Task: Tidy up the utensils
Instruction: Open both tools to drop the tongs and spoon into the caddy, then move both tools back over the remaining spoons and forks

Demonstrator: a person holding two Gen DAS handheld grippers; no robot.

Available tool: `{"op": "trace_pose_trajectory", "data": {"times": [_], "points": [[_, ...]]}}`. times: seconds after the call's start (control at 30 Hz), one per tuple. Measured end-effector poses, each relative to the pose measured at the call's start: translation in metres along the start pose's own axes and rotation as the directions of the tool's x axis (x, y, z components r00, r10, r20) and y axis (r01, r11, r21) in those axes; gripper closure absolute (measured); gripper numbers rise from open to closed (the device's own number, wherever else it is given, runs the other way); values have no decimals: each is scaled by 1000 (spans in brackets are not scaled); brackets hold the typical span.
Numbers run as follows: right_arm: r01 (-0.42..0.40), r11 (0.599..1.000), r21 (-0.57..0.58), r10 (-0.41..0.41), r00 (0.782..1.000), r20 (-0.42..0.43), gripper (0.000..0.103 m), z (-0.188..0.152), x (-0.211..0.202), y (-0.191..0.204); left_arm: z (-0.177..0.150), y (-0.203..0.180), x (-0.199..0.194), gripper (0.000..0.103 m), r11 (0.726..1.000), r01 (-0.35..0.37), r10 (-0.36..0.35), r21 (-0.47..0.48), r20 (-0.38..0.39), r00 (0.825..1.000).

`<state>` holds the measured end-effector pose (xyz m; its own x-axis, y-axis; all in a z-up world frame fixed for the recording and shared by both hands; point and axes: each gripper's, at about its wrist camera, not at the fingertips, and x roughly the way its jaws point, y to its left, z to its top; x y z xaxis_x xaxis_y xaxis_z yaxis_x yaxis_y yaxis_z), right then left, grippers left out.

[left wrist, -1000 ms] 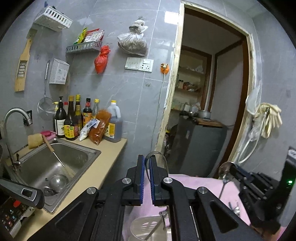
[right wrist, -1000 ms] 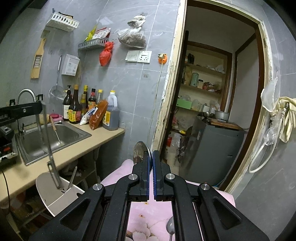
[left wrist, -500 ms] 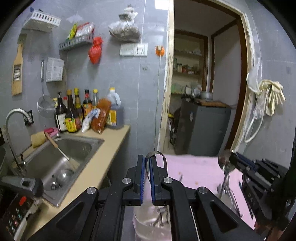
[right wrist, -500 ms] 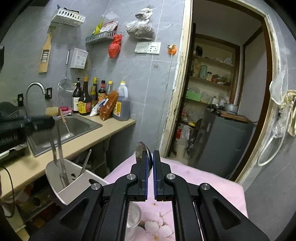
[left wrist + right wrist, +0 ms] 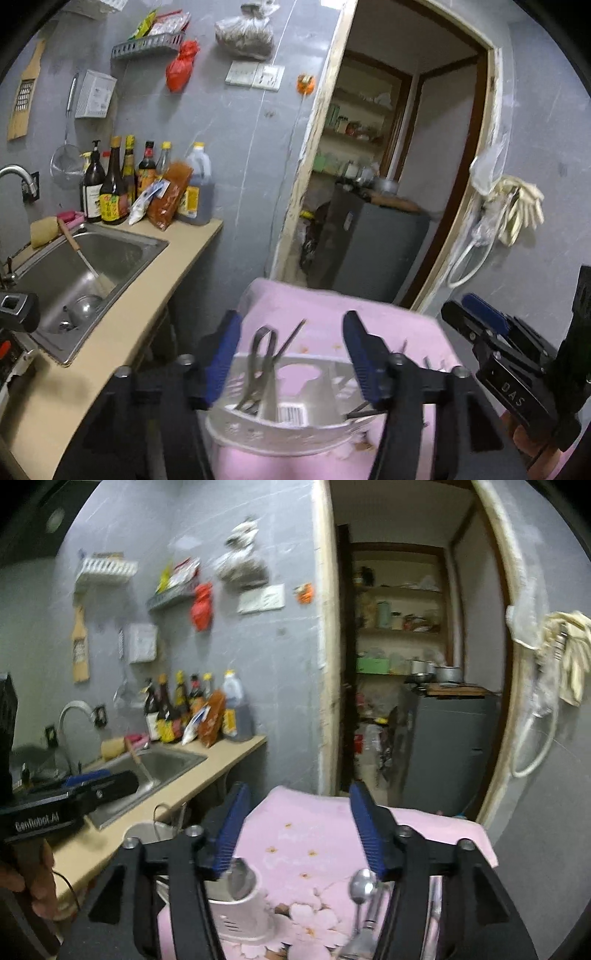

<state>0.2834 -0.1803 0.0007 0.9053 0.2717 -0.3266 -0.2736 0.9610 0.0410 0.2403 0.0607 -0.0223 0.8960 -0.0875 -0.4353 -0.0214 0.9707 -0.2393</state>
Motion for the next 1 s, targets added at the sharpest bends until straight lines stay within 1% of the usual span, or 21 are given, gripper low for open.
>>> {"op": "trace_pose_trajectory", "data": {"times": [0.07,0.1,0.13,0.17,0.2,0.27,0.33,0.37,0.4,0.53,0.6,0.77,1.0], "points": [[28,999,20,-28,1000,12,41,3,-9,-13,3,-13,-3,32,1000,-1,1,20,16,1000],[42,999,31,-43,999,21,36,5,-16,-22,4,-18,-3,30,1000,1,-2,28,22,1000],[53,998,39,-54,998,29,29,6,-21,-29,5,-28,-4,25,999,7,-8,41,30,1000],[62,997,45,-64,997,35,26,7,-26,-35,4,-34,-5,20,999,10,-12,46,36,999],[76,996,50,-79,996,44,21,8,-31,-42,4,-41,-6,17,999,12,-14,51,43,999],[102,994,50,-105,993,58,17,10,-41,-53,3,-56,-8,11,998,7,-11,57,67,998],[132,990,43,-134,989,67,9,10,-51,-65,0,-70,-10,7,998,2,-7,59,85,996],[144,989,41,-146,987,73,7,11,-55,-70,-1,-77,-11,6,998,1,-7,60,93,996],[158,987,39,-161,984,79,3,11,-59,-77,-2,-84,-11,6,998,2,-9,63,101,995],[218,976,26,-220,972,86,1,10,-72,-102,-6,-113,-11,1,995,-6,-8,103,135,991],[235,971,29,-237,968,85,2,10,-76,-115,-9,-127,-9,1,993,-5,-13,121,145,989],[279,960,30,-280,957,74,1,6,-82,-144,-18,-162,5,1,986,17,-38,164,125,991],[316,948,36,-318,948,36,2,-9,-77,-186,-32,-202,29,1,978,49,-71,202,102,992]]}}
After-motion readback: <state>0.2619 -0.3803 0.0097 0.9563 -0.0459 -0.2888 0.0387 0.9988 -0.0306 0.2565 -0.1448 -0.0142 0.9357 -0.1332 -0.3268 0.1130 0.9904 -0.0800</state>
